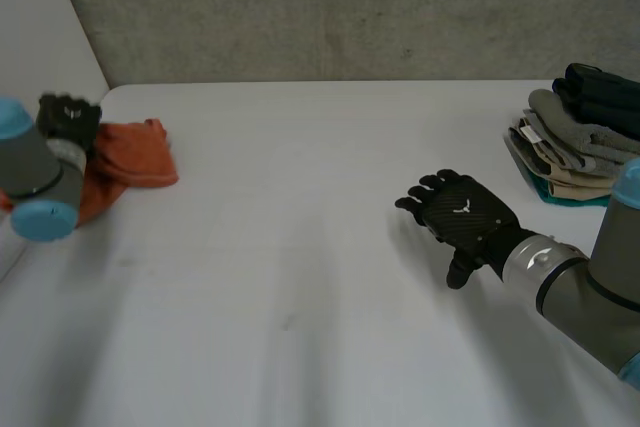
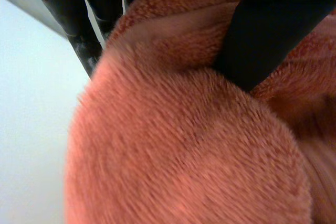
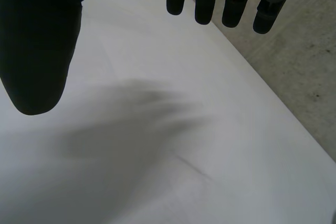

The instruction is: Fold the laundry.

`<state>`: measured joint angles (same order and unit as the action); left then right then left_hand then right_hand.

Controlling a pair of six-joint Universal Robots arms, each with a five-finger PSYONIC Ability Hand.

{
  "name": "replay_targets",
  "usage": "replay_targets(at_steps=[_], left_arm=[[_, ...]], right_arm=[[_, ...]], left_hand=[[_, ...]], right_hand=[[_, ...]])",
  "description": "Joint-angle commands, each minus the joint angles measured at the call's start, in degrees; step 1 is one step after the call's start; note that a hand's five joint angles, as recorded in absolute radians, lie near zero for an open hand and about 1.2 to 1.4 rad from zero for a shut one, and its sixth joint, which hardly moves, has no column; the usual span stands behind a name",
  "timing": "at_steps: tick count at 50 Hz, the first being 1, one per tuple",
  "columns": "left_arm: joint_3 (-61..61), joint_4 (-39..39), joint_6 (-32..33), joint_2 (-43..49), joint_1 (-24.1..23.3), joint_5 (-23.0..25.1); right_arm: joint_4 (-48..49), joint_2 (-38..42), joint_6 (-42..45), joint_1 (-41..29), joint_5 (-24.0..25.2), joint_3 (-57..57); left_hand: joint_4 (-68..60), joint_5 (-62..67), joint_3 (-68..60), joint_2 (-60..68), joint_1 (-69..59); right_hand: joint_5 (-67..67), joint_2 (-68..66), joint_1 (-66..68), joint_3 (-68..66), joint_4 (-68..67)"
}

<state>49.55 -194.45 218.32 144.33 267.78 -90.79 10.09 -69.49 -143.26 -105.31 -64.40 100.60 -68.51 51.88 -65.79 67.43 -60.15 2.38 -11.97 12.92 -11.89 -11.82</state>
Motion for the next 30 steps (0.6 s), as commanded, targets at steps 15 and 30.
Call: replay_targets(at_steps=[15,30], left_arm=[[35.3,-0.2,-31.1,-37.1,-29.4,3.9],[31.5,6.6,-24.4,-28.5,-38.1,-4.1]], right_arm=[[0.2,-4.9,-1.5,3.5,-6.8,-0.7],[-0.8,-5.0,-5.8,4.6,-11.7,-0.6]], left_hand=[[-11.5,18.1,-14.2,12.6,-19.9],[56.1,-49.5,53.4,-55.0,47.7]], right_hand=[[-2.4,2.0,-2.9,1.9,1.8],[-2.4,2.0,-2.9,1.9,1.8]])
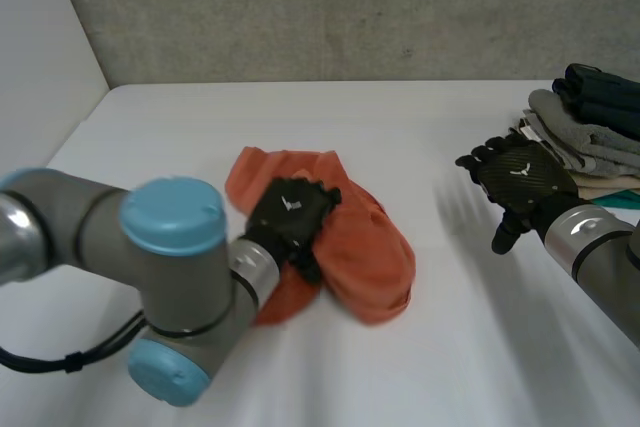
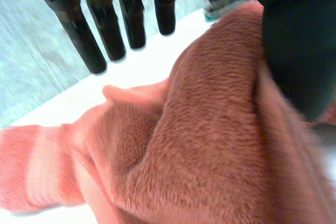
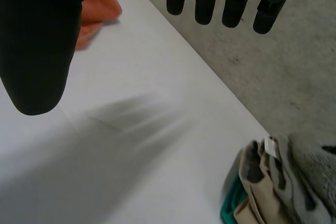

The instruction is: Fold the laundry.

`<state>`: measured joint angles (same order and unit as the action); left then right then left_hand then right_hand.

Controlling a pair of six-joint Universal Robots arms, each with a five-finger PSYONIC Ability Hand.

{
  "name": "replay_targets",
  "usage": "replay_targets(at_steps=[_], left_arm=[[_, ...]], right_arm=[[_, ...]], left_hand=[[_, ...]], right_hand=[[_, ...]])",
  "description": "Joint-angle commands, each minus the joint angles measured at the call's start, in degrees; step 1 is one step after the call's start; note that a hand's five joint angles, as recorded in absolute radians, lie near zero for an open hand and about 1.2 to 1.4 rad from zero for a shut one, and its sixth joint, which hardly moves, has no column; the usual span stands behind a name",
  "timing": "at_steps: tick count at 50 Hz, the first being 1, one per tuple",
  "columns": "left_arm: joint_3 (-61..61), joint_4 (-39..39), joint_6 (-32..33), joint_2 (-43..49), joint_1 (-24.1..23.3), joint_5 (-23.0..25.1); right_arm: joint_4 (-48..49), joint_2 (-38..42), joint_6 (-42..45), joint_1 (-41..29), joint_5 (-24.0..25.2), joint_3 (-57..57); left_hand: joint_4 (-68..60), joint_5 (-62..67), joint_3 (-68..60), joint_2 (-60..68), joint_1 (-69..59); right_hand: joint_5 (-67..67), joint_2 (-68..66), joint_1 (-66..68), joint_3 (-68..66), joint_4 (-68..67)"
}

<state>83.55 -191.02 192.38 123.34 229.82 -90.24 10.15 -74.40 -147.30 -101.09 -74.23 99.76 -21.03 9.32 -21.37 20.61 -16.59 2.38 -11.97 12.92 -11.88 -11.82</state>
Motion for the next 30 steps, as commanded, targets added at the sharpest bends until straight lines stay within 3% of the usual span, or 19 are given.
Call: replay_targets(at_steps=[1,7,11,20,30], left_arm=[[-2.5,3.1,1.5,-9.4,0.4,-4.7],[1.2,5.6,2.4,-17.9,7.3,-4.4],[9.1,8.9,2.2,-22.8,9.0,-4.2],[27.0,9.5,1.9,-28.7,10.3,-2.0],[31.8,6.7,0.9,-26.8,9.9,0.4]], right_arm=[[-1.1,-0.2,-1.9,0.2,-1.9,0.3],[-8.7,-1.8,-6.9,-0.6,-1.7,0.0],[-13.5,-1.7,-9.3,-2.1,-0.4,-0.3],[-13.9,0.7,-8.8,-6.8,-0.4,-0.1],[-12.1,3.6,-8.7,-8.1,-0.7,0.1]], left_hand=[[8.6,-6.9,9.0,-8.2,4.2],[7.5,-5.8,7.8,-7.0,3.0],[5.8,-4.1,6.1,-5.3,1.3],[-1.1,2.8,-0.8,1.5,-5.6],[-5.7,7.4,-5.3,6.1,-10.1]], right_hand=[[-2.4,2.0,-2.9,1.9,1.8],[-2.4,2.0,-2.9,1.9,1.8],[-2.4,2.0,-2.9,1.9,1.8],[-2.4,2.0,-2.9,1.9,1.8],[-2.4,2.0,-2.9,1.9,1.8]])
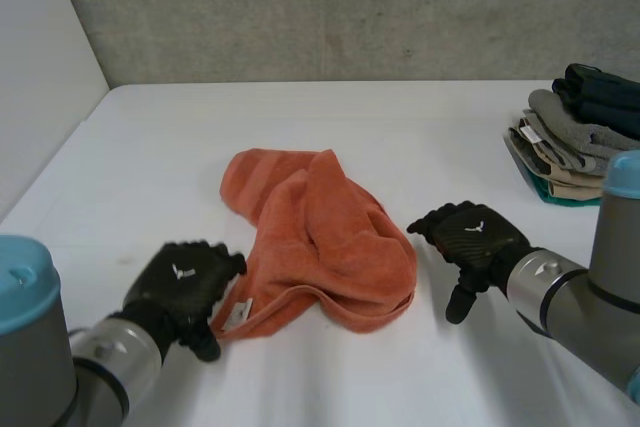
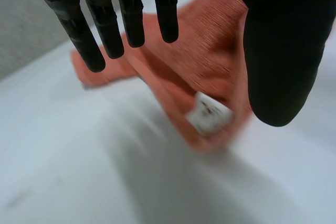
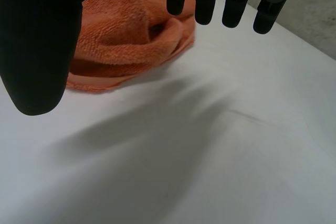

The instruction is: Fold the laundry.

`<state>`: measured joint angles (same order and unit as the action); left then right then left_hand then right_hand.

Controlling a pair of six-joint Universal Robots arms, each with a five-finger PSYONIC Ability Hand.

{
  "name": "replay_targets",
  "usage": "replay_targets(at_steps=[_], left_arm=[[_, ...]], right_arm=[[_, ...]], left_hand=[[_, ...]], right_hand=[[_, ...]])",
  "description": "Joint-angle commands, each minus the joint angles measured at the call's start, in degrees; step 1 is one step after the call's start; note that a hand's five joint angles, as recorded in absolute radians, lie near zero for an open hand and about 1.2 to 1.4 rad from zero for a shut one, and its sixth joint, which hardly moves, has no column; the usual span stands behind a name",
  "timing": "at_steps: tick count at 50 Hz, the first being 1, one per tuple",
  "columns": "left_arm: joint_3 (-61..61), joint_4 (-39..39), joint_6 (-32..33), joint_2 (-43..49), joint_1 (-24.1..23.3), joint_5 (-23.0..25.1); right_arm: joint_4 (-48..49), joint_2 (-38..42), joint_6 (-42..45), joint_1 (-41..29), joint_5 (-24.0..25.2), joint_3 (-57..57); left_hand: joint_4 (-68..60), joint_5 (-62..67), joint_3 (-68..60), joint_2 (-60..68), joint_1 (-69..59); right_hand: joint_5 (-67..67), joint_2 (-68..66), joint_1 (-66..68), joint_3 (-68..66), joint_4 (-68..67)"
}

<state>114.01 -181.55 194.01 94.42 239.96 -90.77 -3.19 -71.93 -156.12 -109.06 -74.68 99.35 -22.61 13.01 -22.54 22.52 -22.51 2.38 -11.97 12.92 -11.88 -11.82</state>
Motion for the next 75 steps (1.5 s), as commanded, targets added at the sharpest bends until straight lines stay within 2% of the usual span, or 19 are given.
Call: replay_targets(at_steps=[1,5,9,11,12,13,14,19,24,29,37,44,52,55,57,61,67,70,75], left_arm=[[1.1,-3.6,-0.8,2.9,-0.2,0.9],[0.2,-8.1,-0.9,6.7,0.4,0.7],[-2.4,-9.4,-0.9,11.4,0.3,0.5],[-3.5,-9.2,-0.9,13.4,0.0,0.4],[-4.6,-9.2,-0.9,14.9,-0.4,0.3],[-5.1,-9.1,-0.9,15.4,-0.4,0.2],[-5.5,-9.1,-0.9,15.7,-0.5,0.2],[-7.7,-8.5,-0.8,15.0,-2.0,-0.5],[-10.7,-9.0,-0.5,1.6,-1.5,-2.0],[-16.6,-10.2,-0.1,-5.7,1.8,-1.8],[-24.0,-6.1,-0.5,-10.0,1.9,-2.0],[-28.0,-4.6,-0.6,-13.2,-1.0,-2.0],[-33.5,-4.5,-0.7,-14.7,-2.1,-2.4],[-35.4,-4.4,-0.7,-14.6,-2.3,-2.6],[-36.1,-4.5,-0.7,-14.7,-2.4,-2.7],[-37.3,-4.6,-0.9,-14.6,-1.9,-2.8],[-38.5,-5.0,-1.0,-16.8,-0.4,-2.7],[-38.9,-4.8,-1.0,-17.3,1.5,-2.1],[-37.7,-4.5,-1.0,-17.3,3.2,-2.0]], right_arm=[[1.3,1.1,0.1,-0.1,-0.2,0.6],[1.9,1.2,0.0,0.0,-0.2,1.1],[3.1,1.2,0.0,0.2,-0.4,2.1],[4.1,1.2,-0.1,0.2,-1.0,2.4],[4.4,1.2,-0.1,0.2,-1.3,2.5],[4.7,1.2,-0.1,0.2,-1.4,2.6],[4.9,1.2,-0.2,0.2,-1.6,2.7],[5.0,1.0,-0.7,0.2,-2.2,2.7],[4.3,0.7,-1.0,0.3,-2.1,1.4],[2.4,0.7,-2.8,-0.1,-2.5,-0.8],[-1.0,1.7,-15.2,-0.6,-1.2,-4.4],[6.0,12.4,-26.4,-7.1,-2.5,-13.4],[6.7,24.9,-28.9,-13.8,-10.6,-30.3],[6.7,29.9,-29.2,-14.8,-12.6,-35.6],[7.8,31.0,-29.2,-14.9,-14.4,-37.6],[9.4,27.7,-28.0,-13.0,-18.3,-38.8],[9.4,18.6,-20.2,-4.9,-14.8,-38.4],[8.2,13.8,-14.3,-1.5,-10.8,-38.3],[-2.8,10.8,-9.6,-0.3,-3.8,-37.3]], left_hand=[[-4.1,3.7,-4.2,4.2,-4.2],[-6.1,5.7,-6.2,6.2,-6.2],[-18.0,17.6,-18.1,18.1,-18.1],[-31.3,30.9,-31.3,31.3,-31.4],[-48.0,47.6,-48.1,48.1,-48.1],[-56.2,55.8,-56.2,56.2,-56.2],[-57.4,57.0,-57.5,57.5,-57.5],[-57.4,57.0,-57.5,57.5,-57.5],[-57.4,57.0,-57.5,57.5,-57.5],[-57.4,57.0,-57.5,57.5,-57.5],[-57.4,57.0,-57.5,57.5,-57.5],[-57.4,57.0,-57.5,57.5,-57.5],[-57.4,57.0,-57.5,57.5,-57.5],[-57.4,57.0,-57.5,57.5,-57.5],[-57.4,57.0,-57.5,57.5,-57.5],[-57.4,57.0,-57.5,57.5,-57.5],[-57.4,57.0,-57.5,57.5,-57.5],[-57.4,57.0,-57.5,57.5,-57.5],[-57.4,57.0,-57.5,57.5,-57.5]], right_hand=[[-2.4,2.0,-2.9,1.9,1.8],[-2.4,2.0,-2.9,1.9,1.8],[-2.4,2.0,-2.9,1.9,1.8],[-2.4,2.0,-2.9,1.9,1.8],[-2.4,2.0,-2.9,1.9,1.8],[-2.4,2.0,-2.9,1.9,1.8],[-2.4,2.0,-2.9,1.9,1.8],[-2.4,2.0,-2.9,1.9,1.8],[-2.4,2.0,-2.9,1.9,1.8],[-2.4,2.0,-2.9,1.9,1.8],[-2.4,2.0,-2.9,1.9,1.8],[-2.4,2.0,-2.9,1.9,1.8],[-2.4,2.0,-2.9,1.9,1.8],[31.9,-32.3,31.4,-32.4,-32.5],[67.4,-67.8,66.9,-67.9,-68.0],[67.6,-68.0,67.1,-68.1,-68.2],[67.6,-68.0,67.1,-68.1,-68.2],[67.6,-68.0,67.1,-68.1,-68.2],[63.0,-63.4,62.5,-63.5,-63.6]])
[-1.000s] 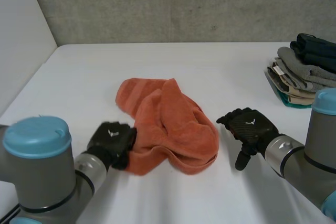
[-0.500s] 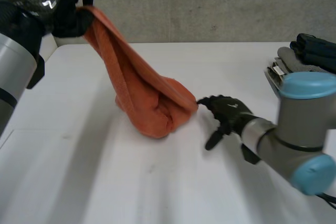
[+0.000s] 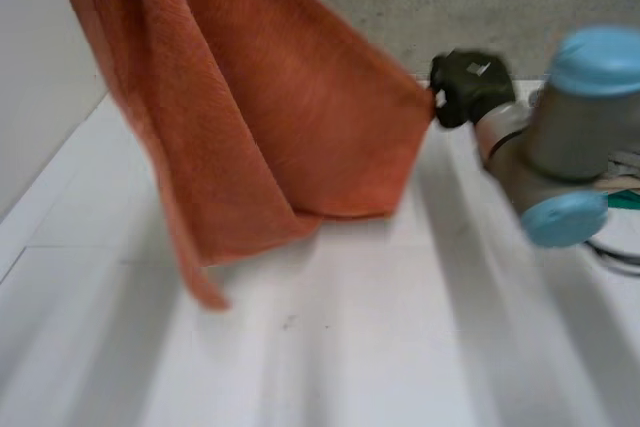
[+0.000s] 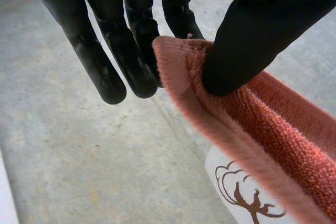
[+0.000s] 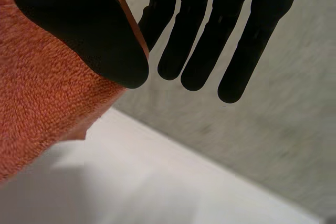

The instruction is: Fold the laundry.

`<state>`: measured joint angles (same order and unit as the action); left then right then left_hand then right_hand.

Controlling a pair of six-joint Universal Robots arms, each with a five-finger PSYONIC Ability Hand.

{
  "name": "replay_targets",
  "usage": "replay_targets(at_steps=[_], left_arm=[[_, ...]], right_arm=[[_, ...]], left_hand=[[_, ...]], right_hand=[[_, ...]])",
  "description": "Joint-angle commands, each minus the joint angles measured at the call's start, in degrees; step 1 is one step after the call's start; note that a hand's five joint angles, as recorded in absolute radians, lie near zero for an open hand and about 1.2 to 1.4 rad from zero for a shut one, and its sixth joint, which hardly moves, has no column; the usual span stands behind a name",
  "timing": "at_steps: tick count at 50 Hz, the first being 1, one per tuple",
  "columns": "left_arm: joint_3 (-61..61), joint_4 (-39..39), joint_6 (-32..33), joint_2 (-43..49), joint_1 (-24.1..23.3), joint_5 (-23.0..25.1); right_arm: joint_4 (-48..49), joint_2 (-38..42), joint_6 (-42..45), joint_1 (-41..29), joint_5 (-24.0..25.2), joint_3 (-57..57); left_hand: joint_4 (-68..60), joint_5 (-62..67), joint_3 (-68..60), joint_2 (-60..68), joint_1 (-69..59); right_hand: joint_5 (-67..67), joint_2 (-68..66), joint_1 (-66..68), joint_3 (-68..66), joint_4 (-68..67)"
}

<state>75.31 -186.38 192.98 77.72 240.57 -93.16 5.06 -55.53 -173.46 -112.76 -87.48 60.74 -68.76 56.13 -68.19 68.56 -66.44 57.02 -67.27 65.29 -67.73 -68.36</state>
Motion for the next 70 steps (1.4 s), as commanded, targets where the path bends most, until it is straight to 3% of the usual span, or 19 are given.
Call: replay_targets(at_steps=[1,3,4,8,16,23,29,38,42,47,49,51,52,55,56,60,67,70], left_arm=[[1.2,0.3,0.0,-0.6,2.6,0.3],[1.9,0.2,0.0,-0.6,2.5,0.5],[2.2,0.2,0.0,-0.6,2.5,0.6],[3.1,0.1,0.0,-0.4,2.7,1.0],[4.4,-0.1,-0.1,1.1,2.2,2.9],[3.7,-0.1,0.0,0.3,1.3,3.2],[3.3,-0.1,0.0,-0.5,-0.5,4.3],[4.2,-0.1,0.1,-2.7,-1.2,4.2],[4.2,0.0,0.1,-2.8,-1.2,4.2],[4.1,0.0,0.1,-2.8,-1.0,4.3],[4.1,-0.1,0.1,-2.7,-0.8,4.4],[4.1,-0.1,0.2,-2.7,-0.7,4.5],[4.1,-0.2,0.2,-2.7,-0.7,4.5],[3.8,-0.2,0.4,-2.7,-0.3,4.5],[3.7,-0.2,0.4,-2.7,0.0,4.5],[2.6,-0.2,0.6,-2.4,2.9,4.4],[2.5,0.3,0.0,-1.9,11.5,4.4],[3.6,0.7,-0.1,-1.7,13.2,5.2]], right_arm=[[-14.2,-5.6,7.6,3.6,10.2,1.8],[-16.8,-5.6,7.2,3.7,10.7,2.1],[-18.2,-5.6,7.1,3.8,10.4,2.2],[-22.7,-4.9,6.8,4.0,11.2,4.5],[-22.6,-5.0,8.5,7.2,12.0,6.9],[-21.6,-2.6,18.0,7.5,17.1,3.1],[-21.8,9.9,25.6,6.5,23.6,-11.6],[-24.4,30.8,27.0,2.2,24.8,-38.1],[-24.7,38.1,27.3,1.6,24.6,-47.4],[-24.7,41.6,27.3,1.5,24.5,-49.6],[-24.5,42.3,27.3,1.6,24.4,-49.9],[-24.0,42.3,27.4,1.5,24.0,-50.5],[-23.3,41.4,27.2,1.5,22.8,-51.1],[-22.3,38.2,26.7,1.4,18.5,-51.9],[-22.4,34.4,26.6,1.4,15.5,-51.5],[-22.9,24.5,25.1,2.4,12.0,-47.8],[-27.8,4.8,24.9,8.7,13.9,-35.6],[-30.5,-2.7,25.5,12.8,17.3,-28.9]], left_hand=[[-11.2,13.9,-11.8,11.4,-13.6],[-11.2,13.9,-11.8,11.4,-13.6],[-11.2,13.9,-11.8,11.4,-13.6],[-11.2,13.9,-11.8,11.4,-13.6],[-11.2,13.9,-11.8,11.4,-13.6],[-11.2,13.9,-11.8,11.4,-13.6],[-11.2,13.9,-11.8,11.4,-13.6],[-11.2,13.9,-11.8,11.4,-13.6],[-11.2,13.9,-11.8,11.4,-13.6],[-11.2,13.9,-11.8,11.4,-13.6],[-11.2,13.9,-11.8,11.4,-13.6],[-11.2,13.9,-11.8,11.4,-13.6],[-11.2,13.9,-11.8,11.4,-13.6],[-11.2,13.9,-11.8,11.4,-13.6],[-11.2,13.9,-11.8,11.4,-13.6],[-11.2,13.9,-11.8,11.4,-13.6],[-11.2,13.9,-11.8,11.4,-13.6],[-11.2,13.9,-11.8,11.4,-13.6]], right_hand=[[-14.6,14.9,-12.9,15.4,16.0],[-55.0,55.3,-53.3,55.8,56.4],[-57.0,57.3,-55.3,57.7,58.4],[-57.0,57.3,-55.3,57.7,58.4],[-57.0,57.3,-55.3,57.7,58.4],[-57.0,57.3,-55.3,57.7,58.4],[-57.0,57.3,-55.3,57.7,58.4],[-57.0,57.3,-55.3,57.7,58.4],[-52.2,52.5,-50.5,52.9,53.6],[-46.3,46.6,-44.6,47.1,47.7],[-26.6,26.8,-24.9,27.3,27.9],[6.0,-5.7,7.7,-5.3,-4.6],[12.9,-12.7,14.6,-12.2,-11.6],[13.0,-12.7,14.7,-12.3,-11.6],[13.0,-12.7,14.7,-12.3,-11.6],[13.0,-12.7,14.7,-12.3,-11.6],[13.0,-12.7,14.7,-12.3,-11.6],[13.0,-12.7,14.7,-12.3,-11.6]])
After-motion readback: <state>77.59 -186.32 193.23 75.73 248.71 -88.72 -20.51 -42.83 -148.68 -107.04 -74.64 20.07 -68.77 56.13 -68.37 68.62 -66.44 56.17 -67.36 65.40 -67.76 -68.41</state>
